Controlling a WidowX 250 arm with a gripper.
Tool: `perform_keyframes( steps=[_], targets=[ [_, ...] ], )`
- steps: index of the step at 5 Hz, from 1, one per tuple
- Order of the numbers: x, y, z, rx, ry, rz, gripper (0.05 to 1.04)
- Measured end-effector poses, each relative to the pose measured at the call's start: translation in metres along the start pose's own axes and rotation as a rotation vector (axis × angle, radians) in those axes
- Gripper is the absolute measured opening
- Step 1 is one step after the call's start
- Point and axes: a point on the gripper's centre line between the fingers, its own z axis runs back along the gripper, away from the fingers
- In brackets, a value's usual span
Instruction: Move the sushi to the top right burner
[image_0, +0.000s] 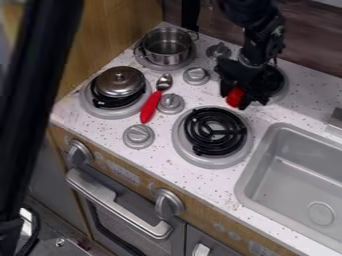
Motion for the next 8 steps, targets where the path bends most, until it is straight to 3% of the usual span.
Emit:
perform_keyframes(
  steps=[1,3,5,6,7,8],
  targets=[
    [0.02,0.004,-0.014,-0.009,0.005,0.048,0.55],
    [0.056,0.008,-0.022,-0.029,-0.012,0.077,0.55],
    [0.066,0.013,-0.026,-0.038,-0.015,0.09,0.588],
    [0.066,0.013,-0.027,-0.046,-0.015,0.095,0.883],
    [0.058,0.011,-0.034,-0.053,0.0,0.088,1.001],
    [0.05,0.009,-0.033,-0.055,0.002,0.084,1.0]
  ],
)
